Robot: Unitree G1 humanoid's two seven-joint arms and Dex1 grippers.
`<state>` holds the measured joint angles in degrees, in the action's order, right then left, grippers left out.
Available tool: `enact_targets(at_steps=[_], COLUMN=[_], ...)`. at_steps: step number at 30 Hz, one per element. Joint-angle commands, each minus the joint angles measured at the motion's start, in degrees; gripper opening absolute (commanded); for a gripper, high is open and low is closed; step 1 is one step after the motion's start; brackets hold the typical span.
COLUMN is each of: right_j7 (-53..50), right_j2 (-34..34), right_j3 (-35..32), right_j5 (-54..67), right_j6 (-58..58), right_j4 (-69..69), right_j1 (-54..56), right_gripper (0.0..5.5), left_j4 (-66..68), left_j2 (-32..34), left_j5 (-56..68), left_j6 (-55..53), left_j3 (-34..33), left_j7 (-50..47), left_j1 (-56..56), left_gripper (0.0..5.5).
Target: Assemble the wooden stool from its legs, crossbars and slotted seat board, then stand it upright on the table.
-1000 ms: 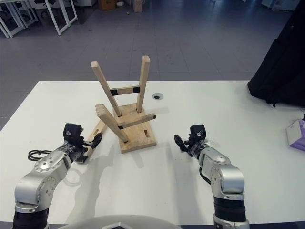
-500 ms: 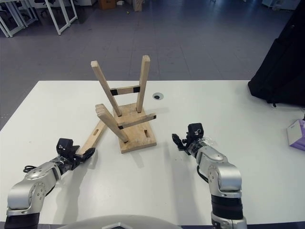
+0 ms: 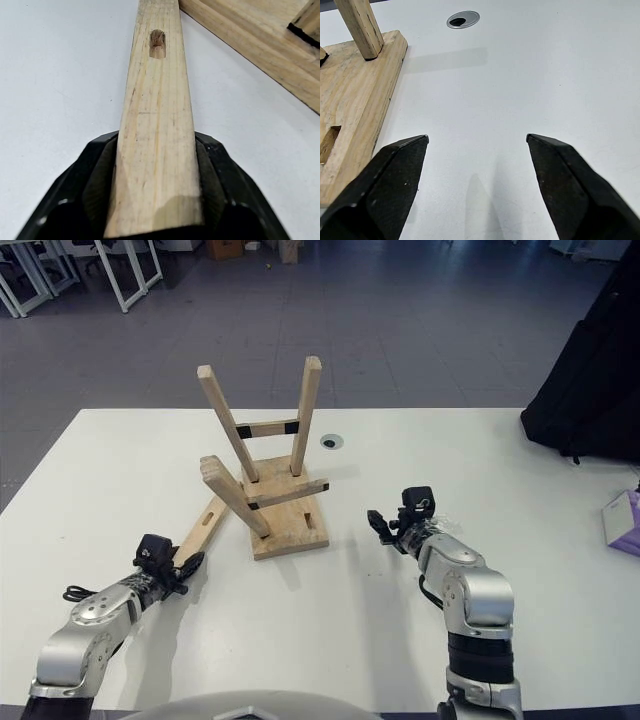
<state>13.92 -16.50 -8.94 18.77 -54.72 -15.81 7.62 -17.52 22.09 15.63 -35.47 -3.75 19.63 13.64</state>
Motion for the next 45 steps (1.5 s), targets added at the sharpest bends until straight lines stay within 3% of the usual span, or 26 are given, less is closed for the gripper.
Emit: enact_targets(at_steps=[1,5,9,12,14,20,25,29,35,45], right_j7=[-0.7,1.3,5.0,7.2,9.7,12.2,14.4,16.7,18.2,23.9], right_j2=[-0.8,-2.0,-0.8,3.1,4.6,6.1,5.6,5.0,5.6,3.1], right_j3=[-2.1,-4.3,-12.1,-19.3,-19.3,-11.9,-8.4,-6.2,-7.4,-5.8], right_j5=[0.8,4.1,17.5,35.0,42.1,45.1,44.4,43.3,47.4,50.4], right_j6=[-0.8,-2.8,-11.2,-19.2,-22.3,-22.0,-20.2,-18.0,-18.2,-18.3], right_j4=[0.3,1.1,0.0,3.9,8.7,14.9,16.9,19.6,21.7,19.7], right_j1=[3.9,10.1,20.2,31.5,37.5,42.8,44.6,46.9,49.3,49.9], right_gripper=[3.62,3.62,3.62,3.62,3.62,3.62,3.62,4.38,4.43,2.56], left_j4=[1.8,-0.3,-7.1,-7.1,-2.0,14.4,15.1,15.3,16.1,21.0], left_j2=[-2.9,-0.8,2.6,6.6,7.5,6.3,6.1,6.2,6.1,6.6], left_j5=[2.0,7.6,33.3,55.0,59.8,52.5,49.8,48.8,47.6,53.3], left_j6=[2.4,9.1,7.7,-3.0,-8.0,-8.9,-10.0,-11.1,-13.7,-21.8], left_j3=[-5.5,-16.0,-27.7,-24.6,-19.9,-11.0,-7.9,-6.7,-4.4,-7.6], left_j7=[-2.4,-0.7,6.4,12.6,17.1,25.1,29.4,31.4,35.5,39.4], left_j1=[-0.1,-6.9,-17.7,-25.9,-32.9,-43.7,-44.4,-45.0,-45.4,-48.4], left_gripper=[2.05,2.05,2.05,2.05,2.05,2.05,2.05,2.05,2.05,2.05])
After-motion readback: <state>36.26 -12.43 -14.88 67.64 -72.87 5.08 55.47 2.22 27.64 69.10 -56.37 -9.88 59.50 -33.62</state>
